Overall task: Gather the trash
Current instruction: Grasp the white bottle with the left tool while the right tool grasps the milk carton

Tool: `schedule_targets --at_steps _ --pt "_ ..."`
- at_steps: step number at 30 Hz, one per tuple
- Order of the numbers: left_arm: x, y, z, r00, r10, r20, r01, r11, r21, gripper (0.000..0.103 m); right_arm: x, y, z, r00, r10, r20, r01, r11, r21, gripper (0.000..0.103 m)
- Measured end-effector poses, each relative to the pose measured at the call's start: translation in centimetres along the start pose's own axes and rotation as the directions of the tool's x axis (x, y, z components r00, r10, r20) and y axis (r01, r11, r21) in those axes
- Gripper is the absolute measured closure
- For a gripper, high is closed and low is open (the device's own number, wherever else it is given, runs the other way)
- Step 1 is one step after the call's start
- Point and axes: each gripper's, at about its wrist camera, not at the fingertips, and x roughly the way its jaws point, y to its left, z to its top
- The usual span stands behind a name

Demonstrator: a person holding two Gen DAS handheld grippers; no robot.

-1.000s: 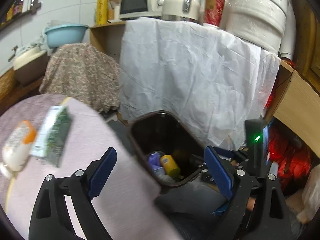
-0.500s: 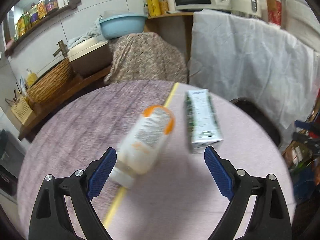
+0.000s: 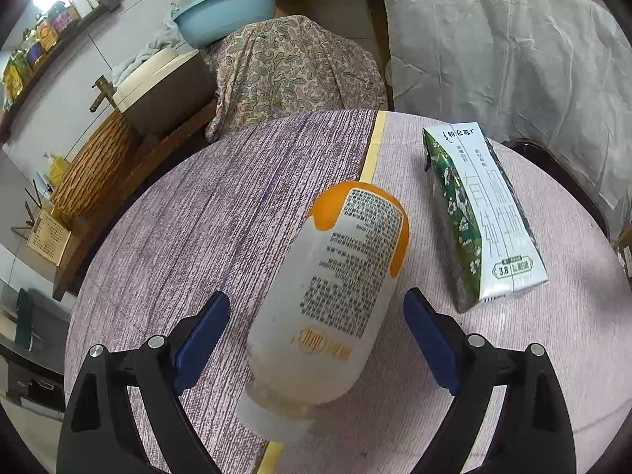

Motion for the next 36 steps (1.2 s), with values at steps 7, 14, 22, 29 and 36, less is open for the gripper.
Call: schedule_targets --at_steps 7,14,22,29,36 --pt "0.1 -0.1 0.1 1.000 -0.010 -0.013 0.010 1.000 -0.020 0.035 4.5 2.3 3.6 0.996 0.037 -0.087 -0.031 0.997 0.067 0.018" --pt "-1.1 1.4 -1.5 0.999 -0.052 0.000 0.051 0.991 -0.120 0.038 9.8 3.5 7.1 0.982 0.027 -0.186 0.000 0.990 0.143 0.018" --pt "-2.7 2.7 -3.4 0.998 -0.048 0.037 0.054 0.982 -0.182 0.038 14.6 4.1 9.0 0.955 -0.049 -0.293 0.107 0.977 0.185 0.018" --pt "-3.5 3.0 -4.3 0.998 -0.034 0.059 0.046 0.978 -0.204 0.038 15.5 3.9 9.3 0.942 -0.096 -0.322 0.157 0.973 0.168 0.030" --pt "-3.7 2.9 -4.5 0.997 -0.033 0.070 0.048 0.973 -0.226 0.038 15.4 4.2 8.7 0.943 0.029 -0.331 0.028 0.986 0.166 0.043"
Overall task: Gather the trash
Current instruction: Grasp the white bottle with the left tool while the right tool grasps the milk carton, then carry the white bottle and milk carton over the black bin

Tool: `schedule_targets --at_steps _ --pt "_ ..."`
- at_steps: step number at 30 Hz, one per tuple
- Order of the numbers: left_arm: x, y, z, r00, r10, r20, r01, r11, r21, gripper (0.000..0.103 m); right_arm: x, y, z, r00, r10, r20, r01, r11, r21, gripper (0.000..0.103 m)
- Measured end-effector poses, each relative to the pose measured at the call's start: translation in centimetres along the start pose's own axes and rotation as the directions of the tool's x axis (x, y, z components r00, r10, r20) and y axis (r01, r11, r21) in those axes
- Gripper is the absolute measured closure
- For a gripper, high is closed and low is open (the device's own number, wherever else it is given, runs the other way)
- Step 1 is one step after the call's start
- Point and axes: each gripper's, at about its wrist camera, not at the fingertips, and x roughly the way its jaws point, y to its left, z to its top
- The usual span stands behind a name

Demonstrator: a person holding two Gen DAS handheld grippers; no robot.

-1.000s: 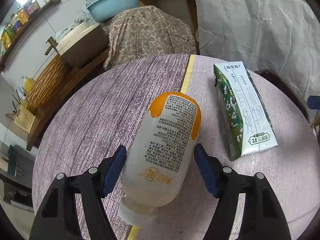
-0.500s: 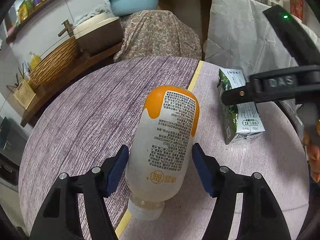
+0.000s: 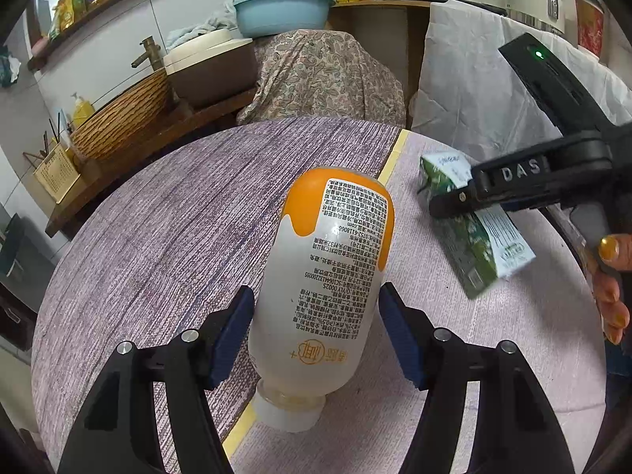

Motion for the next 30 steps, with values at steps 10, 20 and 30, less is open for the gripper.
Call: schedule_targets --at_steps 10,20,30 --pt "-2.3 -0.4 -1.1 0.998 -0.037 0.058 0.041 0.997 -0.068 0.039 -4.8 0.2 -4.4 0.979 0.175 0.109 -0.158 0.976 -0.150 0.044" --pt "-6.3 -5.4 -0.8 0.976 -0.105 0.190 0.117 0.992 -0.052 0.040 -12.5 -3.1 -9.4 0.915 0.262 0.306 -0.208 0.958 -0.197 0.044" --pt "-7.6 -12.2 1.6 0.948 -0.205 0.242 0.210 0.978 0.003 0.041 -19.3 -10.5 -11.0 0.849 0.114 0.516 -0.059 0.991 -0.121 0.044"
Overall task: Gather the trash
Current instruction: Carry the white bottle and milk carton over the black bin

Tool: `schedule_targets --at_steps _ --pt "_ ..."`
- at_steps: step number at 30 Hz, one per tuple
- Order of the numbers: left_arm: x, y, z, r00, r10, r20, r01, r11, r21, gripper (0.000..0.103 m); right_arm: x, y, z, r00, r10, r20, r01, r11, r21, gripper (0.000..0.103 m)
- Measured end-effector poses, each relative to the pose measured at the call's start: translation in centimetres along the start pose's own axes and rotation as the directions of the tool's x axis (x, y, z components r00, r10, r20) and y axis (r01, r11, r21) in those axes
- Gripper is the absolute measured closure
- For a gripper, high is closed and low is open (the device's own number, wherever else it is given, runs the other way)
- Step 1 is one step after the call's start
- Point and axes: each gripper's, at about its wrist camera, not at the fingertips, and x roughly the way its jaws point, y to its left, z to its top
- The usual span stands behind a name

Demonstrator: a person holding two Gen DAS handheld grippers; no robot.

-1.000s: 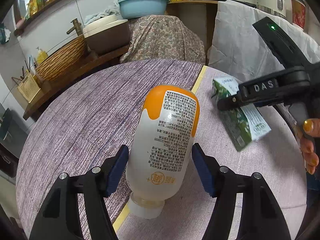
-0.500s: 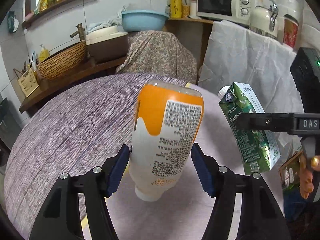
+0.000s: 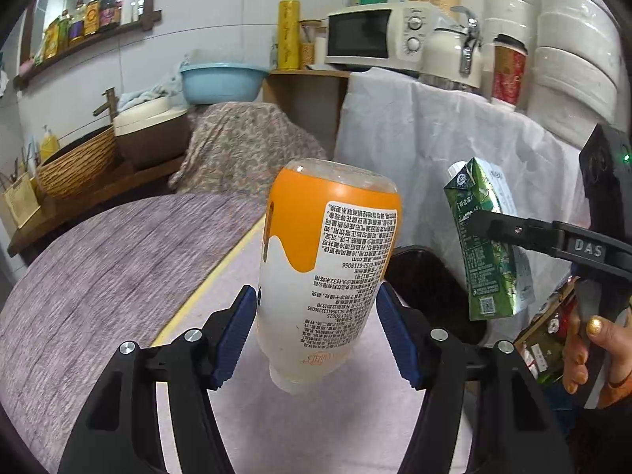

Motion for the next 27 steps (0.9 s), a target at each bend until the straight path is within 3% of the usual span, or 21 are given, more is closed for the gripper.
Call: schedule_targets --at_steps 7,12,17,27 --pt "2.6 -5.6 1.6 0.997 -0.077 0.002 0.077 0.996 0.032 0.041 -2.4 -6.2 -0.1 0.990 -0.135 0.038 0.134 0.990 0.037 0.044" --pt "5.1 -9.0 2.3 0.992 -0.123 -0.011 0.123 0.992 0.034 0.041 -2.6 -10.1 -0.9 0.977 -0.213 0.022 0.211 0.975 0.068 0.044" --pt "7.9 -12.0 2.2 0.986 -0.162 -0.049 0.164 0.986 0.032 0.041 -0.5 -14.0 -2.8 0.952 -0.303 -0.032 0.305 0.950 0.072 0.043" --pt "14.2 -15.4 1.0 0.973 -0.162 -0.164 0.167 0.986 0.012 0.041 6.8 -20.1 -7.1 0.911 -0.372 -0.180 0.390 0.918 0.078 0.043"
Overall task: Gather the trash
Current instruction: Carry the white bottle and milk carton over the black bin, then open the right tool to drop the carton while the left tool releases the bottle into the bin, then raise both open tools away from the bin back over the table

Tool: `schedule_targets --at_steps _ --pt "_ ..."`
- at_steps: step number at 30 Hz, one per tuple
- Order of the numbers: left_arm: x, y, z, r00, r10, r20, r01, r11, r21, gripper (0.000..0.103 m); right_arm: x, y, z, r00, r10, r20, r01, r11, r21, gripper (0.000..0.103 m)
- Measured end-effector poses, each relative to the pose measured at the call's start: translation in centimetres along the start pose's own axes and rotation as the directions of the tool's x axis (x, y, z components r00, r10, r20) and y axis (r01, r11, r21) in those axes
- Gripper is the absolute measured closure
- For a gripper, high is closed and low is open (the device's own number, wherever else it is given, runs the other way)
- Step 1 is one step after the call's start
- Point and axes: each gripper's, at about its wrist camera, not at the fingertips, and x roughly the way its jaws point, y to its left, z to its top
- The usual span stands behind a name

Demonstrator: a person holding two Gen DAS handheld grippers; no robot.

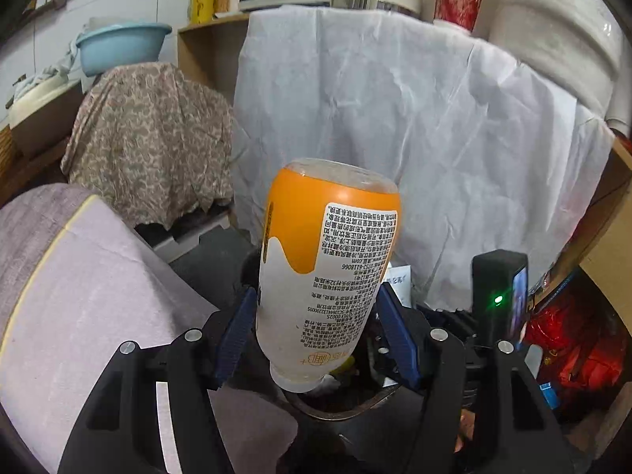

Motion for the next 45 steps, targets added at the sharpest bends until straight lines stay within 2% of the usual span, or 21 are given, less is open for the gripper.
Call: schedule_targets --at_steps 3,9,11,18,27,30,35,45 --pt "1.6 -0.6 -0.1 0.999 0.002 -0.032 -0.002 1.000 -0.008 0.041 2.4 -0.8 -1.1 0.999 -0.005 -0.037 0.006 0.999 0.032 0.043" --pt "4.0 -1.2 -0.5 0.997 0.020 -0.073 -0.020 1.000 -0.010 0.041 4.4 -1.5 -1.8 0.998 -0.009 -0.058 0.013 0.998 0.069 0.042" --pt "4.6 -1.3 -0.6 0.996 0.021 -0.086 -0.022 1.000 -0.013 0.041 4.5 -1.6 -1.7 0.999 -0.008 -0.052 0.012 0.997 0.078 0.036" --pt "6.4 -1.9 -0.4 0.993 0.037 -0.115 -0.037 0.999 -0.002 0.041 2.0 -3.2 -2.6 1.000 -0.026 0.014 0.024 0.994 0.106 0.035" --pt "9.2 -1.8 -0.8 0.983 0.027 -0.184 -0.032 0.999 -0.023 0.040 -1.3 -4.9 -2.9 0.990 -0.103 0.094 0.091 0.988 0.128 0.031" --pt "9.0 -1.7 -0.9 0.985 0.032 -0.167 -0.035 0.999 -0.019 0.035 -2.1 -5.6 -3.1 0.988 -0.119 0.100 0.105 0.984 0.143 0.031" --pt "7.1 -2.2 -0.5 0.992 0.033 -0.120 -0.032 0.999 0.012 0.021 -3.2 -6.8 -3.5 0.987 -0.110 0.119 0.082 0.972 0.219 0.030" --pt "0.1 -3.0 -0.6 1.000 0.016 0.020 -0.018 0.996 0.087 0.017 -6.3 -5.1 -4.2 0.971 -0.179 0.161 0.148 0.971 0.185 0.026"
